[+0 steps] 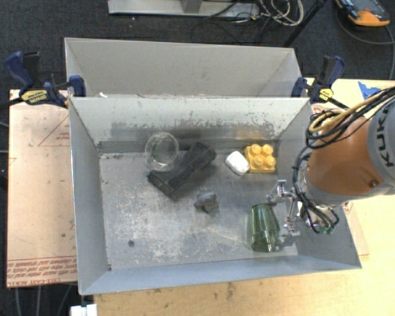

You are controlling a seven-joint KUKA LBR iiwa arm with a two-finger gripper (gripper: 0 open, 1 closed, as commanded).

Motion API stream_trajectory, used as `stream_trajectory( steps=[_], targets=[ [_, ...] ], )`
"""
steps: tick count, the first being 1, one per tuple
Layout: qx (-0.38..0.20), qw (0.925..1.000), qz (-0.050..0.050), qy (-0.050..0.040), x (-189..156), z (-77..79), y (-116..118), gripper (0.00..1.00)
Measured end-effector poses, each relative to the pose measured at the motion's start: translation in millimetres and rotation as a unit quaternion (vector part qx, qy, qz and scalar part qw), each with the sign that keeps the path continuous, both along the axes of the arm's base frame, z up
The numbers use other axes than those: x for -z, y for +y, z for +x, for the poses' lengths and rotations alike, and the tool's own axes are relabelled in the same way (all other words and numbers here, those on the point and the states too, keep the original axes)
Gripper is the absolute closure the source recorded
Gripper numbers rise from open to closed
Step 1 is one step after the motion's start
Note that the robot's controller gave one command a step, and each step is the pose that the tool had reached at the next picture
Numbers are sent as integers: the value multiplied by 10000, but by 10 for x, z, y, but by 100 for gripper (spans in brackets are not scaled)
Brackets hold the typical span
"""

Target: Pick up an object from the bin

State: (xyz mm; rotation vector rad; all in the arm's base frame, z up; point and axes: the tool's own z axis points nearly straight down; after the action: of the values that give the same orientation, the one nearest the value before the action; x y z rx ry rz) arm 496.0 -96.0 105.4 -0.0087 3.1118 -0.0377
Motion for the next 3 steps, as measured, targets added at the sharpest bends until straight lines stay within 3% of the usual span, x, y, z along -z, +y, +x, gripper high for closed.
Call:
stream_trajectory(
  steps=[1, 2, 3],
  targets=[
    [-3, 10000, 0, -23, 6, 8, 7, 100],
    [-7, 10000, 4, -22, 30, 4, 13, 100],
    [190, 9997, 110, 115, 15, 190, 223, 100]
  ],
)
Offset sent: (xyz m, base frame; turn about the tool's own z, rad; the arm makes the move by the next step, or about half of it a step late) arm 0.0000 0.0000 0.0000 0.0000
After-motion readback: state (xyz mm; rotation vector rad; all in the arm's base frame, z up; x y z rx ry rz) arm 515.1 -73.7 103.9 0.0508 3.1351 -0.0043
